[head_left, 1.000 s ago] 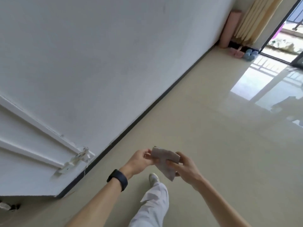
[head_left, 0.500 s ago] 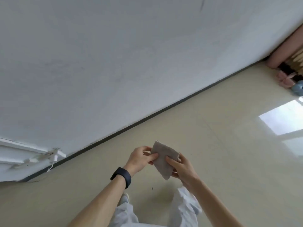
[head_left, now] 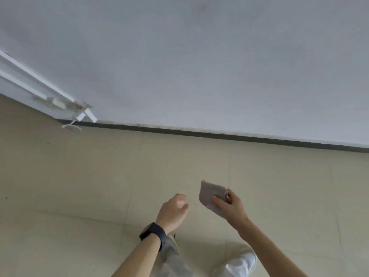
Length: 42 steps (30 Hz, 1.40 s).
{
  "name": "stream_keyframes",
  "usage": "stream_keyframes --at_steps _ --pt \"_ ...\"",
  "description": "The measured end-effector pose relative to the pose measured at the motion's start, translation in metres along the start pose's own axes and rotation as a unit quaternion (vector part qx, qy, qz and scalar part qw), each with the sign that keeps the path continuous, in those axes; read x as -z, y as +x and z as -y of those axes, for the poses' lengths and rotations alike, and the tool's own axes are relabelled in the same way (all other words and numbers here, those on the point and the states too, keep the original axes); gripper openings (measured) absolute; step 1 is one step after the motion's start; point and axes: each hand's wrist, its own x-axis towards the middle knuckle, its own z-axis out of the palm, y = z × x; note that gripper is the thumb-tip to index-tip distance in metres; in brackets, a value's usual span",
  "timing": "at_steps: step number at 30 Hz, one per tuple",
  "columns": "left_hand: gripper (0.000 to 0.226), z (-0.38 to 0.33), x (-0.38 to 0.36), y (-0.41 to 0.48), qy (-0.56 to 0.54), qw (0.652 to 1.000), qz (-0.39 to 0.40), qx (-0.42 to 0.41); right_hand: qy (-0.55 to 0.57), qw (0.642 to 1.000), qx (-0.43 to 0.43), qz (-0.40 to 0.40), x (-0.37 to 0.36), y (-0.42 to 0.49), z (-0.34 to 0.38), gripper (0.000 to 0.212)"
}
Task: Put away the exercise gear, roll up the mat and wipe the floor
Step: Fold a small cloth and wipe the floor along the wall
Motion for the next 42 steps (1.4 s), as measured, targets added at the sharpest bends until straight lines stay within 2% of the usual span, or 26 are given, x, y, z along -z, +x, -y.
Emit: stream_keyframes --at_steps 4,7,10,12,14,16,19,21,22,24,26,27,29,30,33,35,37,38,39,42 --pt "0.052 0.099 -0.023 0.092 0.128 0.991 -0.037 0.031 -0.063 0.998 -0.016 0.024 -0.04 0.093 -0.068 0.022" --pt "0.06 0.17 -0.036 0.16 0.193 0.978 -0.065 0.047 -0.117 0.993 0.012 0.023 -0.083 0.167 -0.118 0.031" --pt "0.068 0.227 -0.044 0.215 0.242 0.963 -0.092 0.072 -0.199 0.976 0.092 0.006 -0.129 0.243 -0.153 0.02" --pt "0.071 0.255 -0.042 0.247 0.24 0.958 -0.123 0.094 -0.24 0.95 0.197 -0.011 -0.159 0.289 -0.166 0.009" --pt "0.074 0.28 -0.038 0.275 0.238 0.951 -0.155 0.118 -0.294 0.896 0.331 -0.001 -0.19 0.326 -0.174 0.034" --pt "0.076 0.298 -0.032 0.297 0.233 0.946 -0.177 0.141 -0.39 0.818 0.423 0.026 -0.219 0.355 -0.186 0.056" --pt "0.077 0.319 -0.031 0.317 0.217 0.945 -0.188 0.157 -0.534 0.68 0.488 0.118 -0.246 0.371 -0.223 0.053" --pt "0.077 0.329 -0.032 0.322 0.202 0.949 -0.189 0.154 -0.578 0.613 0.509 0.177 -0.247 0.367 -0.258 0.044" --pt "0.077 0.333 -0.032 0.322 0.19 0.951 -0.192 0.15 -0.589 0.592 0.514 0.195 -0.245 0.364 -0.273 0.045" --pt "0.078 0.34 -0.031 0.322 0.182 0.952 -0.201 0.142 -0.6 0.574 0.512 0.22 -0.24 0.363 -0.286 0.048" --pt "0.078 0.345 -0.028 0.323 0.186 0.951 -0.209 0.13 -0.618 0.54 0.536 0.197 -0.244 0.38 -0.282 0.038" --pt "0.079 0.346 -0.026 0.324 0.188 0.95 -0.214 0.125 -0.633 0.535 0.532 0.173 -0.249 0.391 -0.273 0.041" --pt "0.081 0.347 -0.021 0.324 0.197 0.945 -0.233 0.115 -0.649 0.567 0.494 0.119 -0.262 0.41 -0.244 0.066" --pt "0.085 0.348 -0.018 0.325 0.202 0.942 -0.241 0.115 -0.653 0.581 0.475 0.099 -0.268 0.415 -0.23 0.072" --pt "0.105 0.348 -0.002 0.331 0.201 0.944 -0.231 0.125 -0.669 0.589 0.444 0.087 -0.282 0.415 -0.217 0.074" --pt "0.117 0.347 0.008 0.337 0.193 0.951 -0.204 0.127 -0.661 0.572 0.471 0.114 -0.279 0.402 -0.23 0.078" --pt "0.125 0.351 0.014 0.343 0.18 0.958 -0.187 0.119 -0.669 0.525 0.495 0.18 -0.272 0.393 -0.249 0.079" --pt "0.127 0.354 0.015 0.345 0.172 0.962 -0.182 0.113 -0.673 0.505 0.506 0.19 -0.27 0.399 -0.251 0.074" --pt "0.127 0.357 0.015 0.346 0.167 0.964 -0.178 0.107 -0.674 0.504 0.51 0.177 -0.271 0.411 -0.243 0.067" --pt "0.124 0.368 0.012 0.345 0.174 0.965 -0.171 0.095 -0.665 0.566 0.484 0.061 -0.292 0.46 -0.186 0.057"
